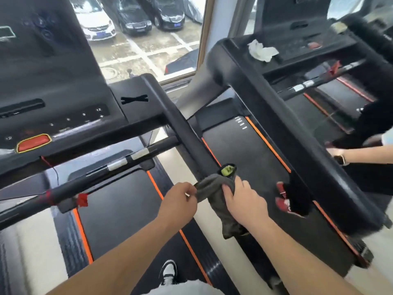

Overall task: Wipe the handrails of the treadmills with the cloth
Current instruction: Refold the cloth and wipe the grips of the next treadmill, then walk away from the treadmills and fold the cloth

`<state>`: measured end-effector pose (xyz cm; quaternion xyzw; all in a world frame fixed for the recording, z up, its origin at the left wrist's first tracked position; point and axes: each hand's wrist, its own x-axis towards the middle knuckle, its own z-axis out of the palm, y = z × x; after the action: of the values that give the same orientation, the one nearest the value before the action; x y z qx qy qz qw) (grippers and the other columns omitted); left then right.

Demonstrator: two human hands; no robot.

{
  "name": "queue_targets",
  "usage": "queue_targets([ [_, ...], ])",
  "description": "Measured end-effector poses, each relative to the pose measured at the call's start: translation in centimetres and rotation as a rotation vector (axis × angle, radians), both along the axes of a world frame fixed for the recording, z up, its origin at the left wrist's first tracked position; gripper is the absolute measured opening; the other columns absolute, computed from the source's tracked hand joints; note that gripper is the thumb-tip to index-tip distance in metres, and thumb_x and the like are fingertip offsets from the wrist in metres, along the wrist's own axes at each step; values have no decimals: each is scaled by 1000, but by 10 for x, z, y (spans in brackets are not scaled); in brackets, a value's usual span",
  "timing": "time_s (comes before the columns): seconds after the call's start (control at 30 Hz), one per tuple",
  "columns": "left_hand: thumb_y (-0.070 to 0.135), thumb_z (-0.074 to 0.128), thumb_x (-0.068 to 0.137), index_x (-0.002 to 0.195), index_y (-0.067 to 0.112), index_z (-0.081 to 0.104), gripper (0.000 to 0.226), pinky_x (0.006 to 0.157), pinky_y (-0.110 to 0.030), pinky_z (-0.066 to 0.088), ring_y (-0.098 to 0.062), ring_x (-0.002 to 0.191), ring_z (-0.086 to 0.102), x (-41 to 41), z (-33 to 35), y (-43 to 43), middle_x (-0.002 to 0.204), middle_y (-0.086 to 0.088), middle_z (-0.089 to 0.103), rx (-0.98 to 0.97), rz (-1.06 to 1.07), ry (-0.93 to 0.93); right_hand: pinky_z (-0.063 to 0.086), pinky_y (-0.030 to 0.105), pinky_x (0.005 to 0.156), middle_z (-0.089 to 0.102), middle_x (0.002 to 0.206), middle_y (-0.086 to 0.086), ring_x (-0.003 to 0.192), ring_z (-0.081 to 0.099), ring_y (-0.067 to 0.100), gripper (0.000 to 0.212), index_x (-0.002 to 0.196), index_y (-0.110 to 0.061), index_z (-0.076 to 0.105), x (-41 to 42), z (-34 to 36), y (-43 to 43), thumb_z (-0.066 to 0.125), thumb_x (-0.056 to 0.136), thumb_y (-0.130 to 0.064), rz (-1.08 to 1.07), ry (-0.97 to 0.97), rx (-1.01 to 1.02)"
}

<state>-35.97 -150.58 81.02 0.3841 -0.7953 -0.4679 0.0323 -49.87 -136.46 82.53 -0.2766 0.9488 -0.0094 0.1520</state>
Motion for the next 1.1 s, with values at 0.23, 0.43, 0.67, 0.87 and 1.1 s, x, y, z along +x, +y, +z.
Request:
queue_targets([
  [0.23, 17, 55, 90, 97, 28, 72, 22, 70, -14, 41, -5, 84, 62, -5, -15, 102, 95, 15, 68, 104, -112, -86, 51, 38, 80, 62, 119, -3, 107, 66, 22, 67, 134, -24, 51, 30, -4, 129, 17, 97, -67, -114, 11, 30],
  [0.43, 18, 56, 90, 89, 34, 68, 21, 62, -13, 43, -2, 76, 64, 4, -20, 162, 88, 13, 70, 202, -148, -101, 43, 35, 105, 54, 148, 9, 135, 53, 26, 66, 155, -13, 36, 60, -7, 214, 36, 104, -55, -424, -281, -209],
  [0.67, 15, 70, 84, 105, 32, 64, 28, 94, -42, 57, -16, 98, 68, 21, -15, 196, 110, 4, 71, 464, 81, -60, 53, 29, 100, 76, 113, -18, 107, 68, -3, 26, 119, -39, 68, 88, 23, 238, 59, 99, -52, -541, -752, -597],
  [0.87, 21, 70, 94, 125, 9, 68, 33, 104, -52, 52, -37, 114, 69, 38, 24, 198, 120, -18, 73, 1098, 107, 69, 55, 30, 92, 77, 117, -1, 111, 72, 13, 27, 124, -23, 69, 91, 53, 224, 54, 105, -35, -603, -1108, -969],
  [1.1, 37, 83, 84, 90, 14, 71, 26, 78, -35, 60, -22, 90, 74, 31, 43, 202, 90, -5, 77, 571, -180, 122, 53, 35, 101, 77, 117, -9, 110, 72, 9, 32, 125, -31, 70, 113, 38, 247, 57, 102, -49, -849, -1005, -1099],
])
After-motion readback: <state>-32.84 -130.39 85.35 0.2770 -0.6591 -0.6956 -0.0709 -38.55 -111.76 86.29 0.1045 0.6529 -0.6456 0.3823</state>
